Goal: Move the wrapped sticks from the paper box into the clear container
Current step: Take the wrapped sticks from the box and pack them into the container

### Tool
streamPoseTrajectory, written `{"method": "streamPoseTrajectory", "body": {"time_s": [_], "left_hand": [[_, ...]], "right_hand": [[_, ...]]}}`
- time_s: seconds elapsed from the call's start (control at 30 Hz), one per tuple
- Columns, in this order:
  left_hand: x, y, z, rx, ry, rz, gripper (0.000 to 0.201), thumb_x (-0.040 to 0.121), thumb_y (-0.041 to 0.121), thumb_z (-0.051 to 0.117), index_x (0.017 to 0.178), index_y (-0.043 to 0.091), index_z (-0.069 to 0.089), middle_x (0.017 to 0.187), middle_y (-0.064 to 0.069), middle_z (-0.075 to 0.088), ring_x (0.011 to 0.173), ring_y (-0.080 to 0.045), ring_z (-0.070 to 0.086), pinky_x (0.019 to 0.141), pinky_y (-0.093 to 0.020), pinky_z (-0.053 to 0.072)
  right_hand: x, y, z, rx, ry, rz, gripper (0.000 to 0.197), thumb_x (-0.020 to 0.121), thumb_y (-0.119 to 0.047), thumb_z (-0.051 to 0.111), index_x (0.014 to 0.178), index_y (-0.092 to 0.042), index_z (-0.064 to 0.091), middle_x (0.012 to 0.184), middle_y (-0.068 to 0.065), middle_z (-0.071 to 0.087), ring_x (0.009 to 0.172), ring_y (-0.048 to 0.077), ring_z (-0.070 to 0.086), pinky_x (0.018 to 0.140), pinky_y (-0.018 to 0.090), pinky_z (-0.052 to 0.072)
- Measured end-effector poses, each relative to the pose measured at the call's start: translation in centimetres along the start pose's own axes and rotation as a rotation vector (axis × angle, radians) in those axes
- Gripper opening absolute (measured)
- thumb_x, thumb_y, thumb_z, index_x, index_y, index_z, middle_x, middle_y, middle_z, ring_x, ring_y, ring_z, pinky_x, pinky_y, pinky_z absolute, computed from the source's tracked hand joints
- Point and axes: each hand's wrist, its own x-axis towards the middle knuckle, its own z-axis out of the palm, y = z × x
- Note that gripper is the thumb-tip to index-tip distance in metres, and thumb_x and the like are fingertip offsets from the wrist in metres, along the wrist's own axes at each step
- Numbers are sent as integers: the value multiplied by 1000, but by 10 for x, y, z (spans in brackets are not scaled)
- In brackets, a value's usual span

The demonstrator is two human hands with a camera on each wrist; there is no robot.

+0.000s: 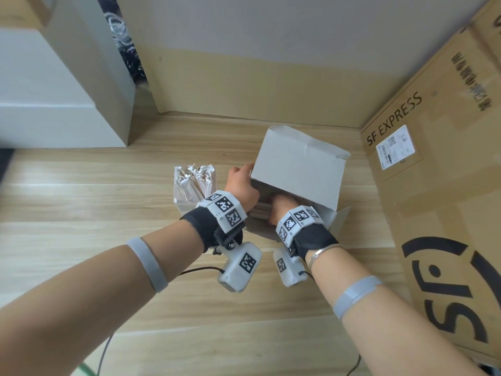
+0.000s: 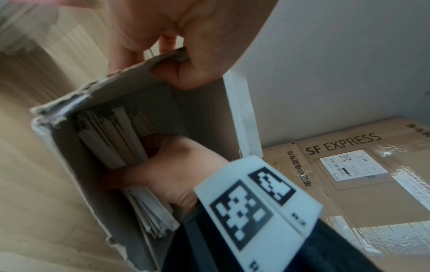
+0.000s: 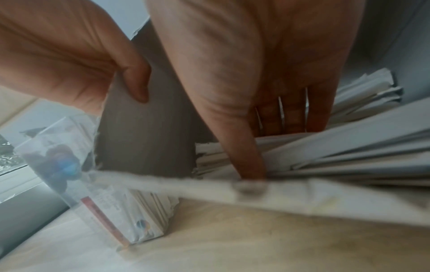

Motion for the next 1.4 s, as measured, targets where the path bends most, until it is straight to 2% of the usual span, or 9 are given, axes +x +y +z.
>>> {"method": "streamPoseTrajectory", "body": {"time_s": [0.2,0.3,0.4,0.63,0.87,1.07,1.17,1.33,1.4], "left_hand": [[-1,-2,-1,8,-2,-16,73,79,-15,36,144,18,32,135,-15,34,117,-33,48,91,-22,39],[-1,-2,-2,23,-3,-20,72,81,-13,37,145,19,32,136,-14,33,119,-32,47,87,-19,37],[-2,-2,-2,27,-6,-31,71,81,-13,37,145,18,31,136,-15,33,120,-32,47,94,-23,39],[-3,-2,-4,46,-23,-38,70,83,-11,39,145,20,30,138,-16,33,120,-33,46,88,-22,38],[-4,-3,-5,66,-29,-70,67,84,-10,41,145,16,30,138,-16,33,119,-35,48,99,-30,40],[-2,-4,-5,82,-38,-72,65,84,-9,45,142,14,29,139,-16,33,114,-34,52,86,-29,47],[-1,-4,-6,82,-44,-74,66,82,-12,43,140,14,27,136,-18,36,111,-36,53,84,-33,48],[1,-4,-8,142,-44,-62,64,83,-9,44,140,13,24,129,-21,47,109,-37,55,85,-37,48],[3,-6,-8,176,-40,-58,61,85,-8,40,140,13,24,121,-21,55,101,-35,58,79,-34,47]], "right_hand": [[1,-1,-6,4,-46,15,33,92,-13,50,124,-4,53,130,15,56,120,29,55,99,35,44],[-2,-6,0,1,-45,6,32,87,-15,55,118,-8,56,122,13,59,113,29,58,97,38,48],[-5,-7,2,24,-39,4,29,83,-17,58,111,-11,61,114,11,63,106,28,61,92,37,51],[-7,-2,-1,79,-26,-44,37,90,-16,51,126,-6,52,129,13,56,119,27,54,98,32,43],[-10,1,-1,128,-103,-24,27,88,-14,55,112,-3,63,118,13,64,110,25,61,89,27,48],[-15,2,3,236,-64,-5,26,82,-13,62,106,-4,62,112,12,66,104,28,63,80,30,49],[-17,5,-1,308,-64,-7,25,84,-16,61,104,-2,65,109,14,67,103,29,63,78,29,48],[-22,16,-10,531,26,-33,8,82,-9,60,86,-11,66,95,14,69,80,25,58,66,25,41],[-25,21,-15,611,51,-50,6,81,-10,62,78,-15,61,82,9,64,76,21,55,56,23,38]]}}
